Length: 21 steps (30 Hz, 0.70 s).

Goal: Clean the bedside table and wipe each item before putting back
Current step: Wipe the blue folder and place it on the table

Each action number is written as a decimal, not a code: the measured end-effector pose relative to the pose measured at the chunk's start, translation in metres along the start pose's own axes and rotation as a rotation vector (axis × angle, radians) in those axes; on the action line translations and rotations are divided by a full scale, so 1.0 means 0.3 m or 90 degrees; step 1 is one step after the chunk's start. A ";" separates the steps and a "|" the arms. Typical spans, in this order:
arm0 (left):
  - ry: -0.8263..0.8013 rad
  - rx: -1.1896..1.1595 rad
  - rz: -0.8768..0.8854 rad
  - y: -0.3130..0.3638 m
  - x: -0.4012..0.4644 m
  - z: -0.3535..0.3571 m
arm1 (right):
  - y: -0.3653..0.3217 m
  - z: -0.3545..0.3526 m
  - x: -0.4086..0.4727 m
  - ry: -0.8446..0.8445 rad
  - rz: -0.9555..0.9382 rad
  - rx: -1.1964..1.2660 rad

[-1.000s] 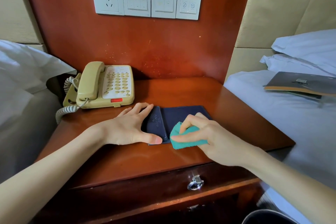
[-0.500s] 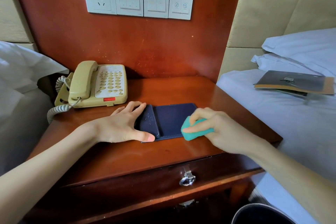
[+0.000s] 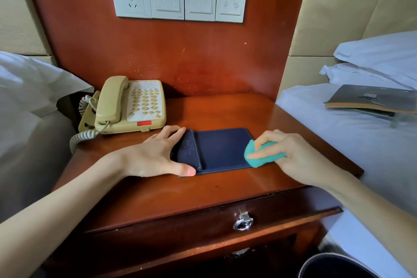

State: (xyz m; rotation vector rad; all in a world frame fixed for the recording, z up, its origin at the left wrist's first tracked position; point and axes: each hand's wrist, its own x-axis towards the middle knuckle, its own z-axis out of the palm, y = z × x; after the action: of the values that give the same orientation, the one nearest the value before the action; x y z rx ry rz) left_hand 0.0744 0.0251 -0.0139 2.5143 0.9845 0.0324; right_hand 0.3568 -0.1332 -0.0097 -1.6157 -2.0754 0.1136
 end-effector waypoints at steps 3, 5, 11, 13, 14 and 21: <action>0.002 -0.002 0.003 0.001 0.002 0.001 | 0.059 -0.021 -0.018 0.036 0.042 0.005; 0.003 -0.008 0.003 0.002 0.001 0.001 | 0.069 -0.017 -0.027 0.053 0.049 -0.002; 0.001 -0.019 0.012 0.009 -0.003 0.001 | 0.085 -0.016 -0.029 0.020 0.018 -0.034; -0.003 -0.022 0.010 0.011 -0.003 -0.002 | 0.102 -0.027 0.029 0.018 0.038 -0.049; -0.005 -0.021 0.009 0.011 -0.004 -0.002 | 0.110 -0.029 0.066 0.012 0.050 -0.067; 0.000 -0.012 -0.005 0.017 -0.007 -0.003 | 0.150 0.015 0.233 0.028 0.106 -0.087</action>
State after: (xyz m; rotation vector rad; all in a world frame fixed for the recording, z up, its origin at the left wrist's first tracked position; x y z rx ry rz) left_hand 0.0759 0.0206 -0.0108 2.4929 0.9892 0.0396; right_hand 0.3829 -0.0542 -0.0066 -1.8548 -1.9506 -0.0081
